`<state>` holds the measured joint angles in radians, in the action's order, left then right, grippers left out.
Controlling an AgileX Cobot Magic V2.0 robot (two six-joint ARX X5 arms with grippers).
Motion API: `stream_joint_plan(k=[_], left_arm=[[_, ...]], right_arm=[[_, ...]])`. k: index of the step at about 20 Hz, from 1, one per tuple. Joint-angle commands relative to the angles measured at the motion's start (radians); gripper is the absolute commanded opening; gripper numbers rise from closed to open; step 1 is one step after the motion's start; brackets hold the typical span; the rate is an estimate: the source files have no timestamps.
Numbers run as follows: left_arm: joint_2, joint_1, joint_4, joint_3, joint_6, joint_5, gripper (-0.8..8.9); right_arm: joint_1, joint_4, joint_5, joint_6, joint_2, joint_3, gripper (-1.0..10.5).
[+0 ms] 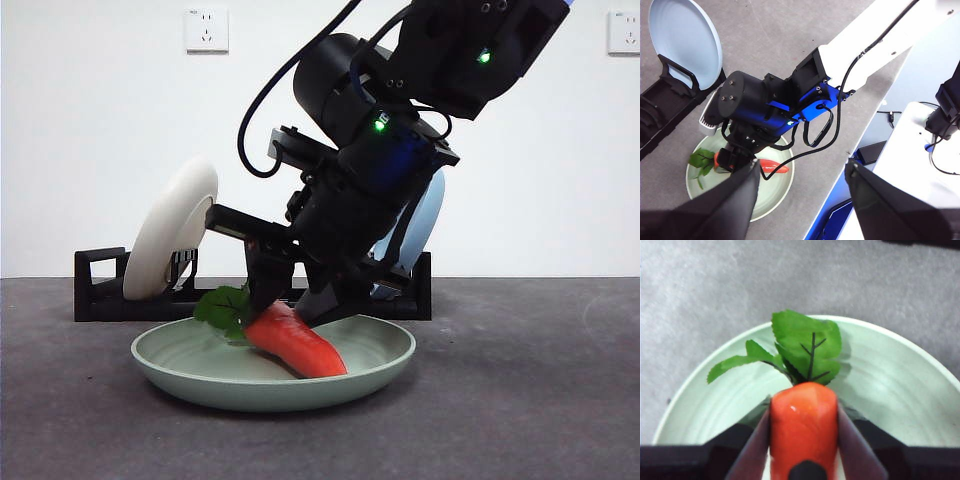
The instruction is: Take the green plate from the plate rack,put the plate on the table,take the carrot from the table,put the carrot in the plate
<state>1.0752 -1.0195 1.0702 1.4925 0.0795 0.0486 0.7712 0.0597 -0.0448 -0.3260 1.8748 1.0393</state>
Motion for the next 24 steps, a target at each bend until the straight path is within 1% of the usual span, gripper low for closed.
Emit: stream_joint_plan(k=[1, 4, 7, 9, 11, 14, 16, 18, 20, 22, 24], left_arm=[[-0.003, -0.002, 0.009, 0.0, 0.0, 0.001, 2.87], [-0.003, -0.002, 0.018, 0.0, 0.0, 0.002, 2.87], [-0.003, -0.002, 0.032, 0.0, 0.0, 0.002, 2.87], [-0.003, -0.002, 0.042, 0.0, 0.004, 0.002, 2.87], [-0.003, -0.002, 0.054, 0.0, 0.004, 0.002, 2.87], [-0.003, -0.002, 0.083, 0.0, 0.004, 0.002, 2.87], [-0.003, -0.002, 0.091, 0.0, 0.004, 0.002, 2.87], [-0.003, -0.002, 0.092, 0.0, 0.004, 0.001, 2.87], [-0.003, -0.002, 0.092, 0.0, 0.004, 0.001, 2.86], [-0.003, -0.002, 0.092, 0.0, 0.004, 0.0, 2.8], [-0.003, -0.002, 0.092, 0.0, 0.004, 0.0, 2.78]], right_arm=[[0.003, -0.019, -0.003, -0.005, 0.01, -0.002, 6.3], [0.002, -0.027, -0.005, 0.014, -0.035, -0.002, 6.3], [0.002, -0.093, -0.005, 0.032, -0.153, -0.002, 6.3], [0.002, -0.215, -0.006, 0.045, -0.268, -0.002, 6.3], [0.003, -0.403, -0.011, 0.076, -0.404, -0.002, 6.3], [0.003, -0.724, -0.07, 0.081, -0.624, -0.002, 6.3], [0.003, -0.88, -0.088, 0.09, -0.757, -0.002, 6.3], [0.003, -0.978, -0.088, 0.091, -0.87, -0.002, 6.2], [0.003, -1.043, -0.087, 0.091, -0.964, -0.002, 5.6], [0.003, -1.069, -0.087, 0.09, -1.018, -0.002, 5.1], [0.003, -1.089, -0.087, 0.09, -1.071, -0.002, 4.1]])
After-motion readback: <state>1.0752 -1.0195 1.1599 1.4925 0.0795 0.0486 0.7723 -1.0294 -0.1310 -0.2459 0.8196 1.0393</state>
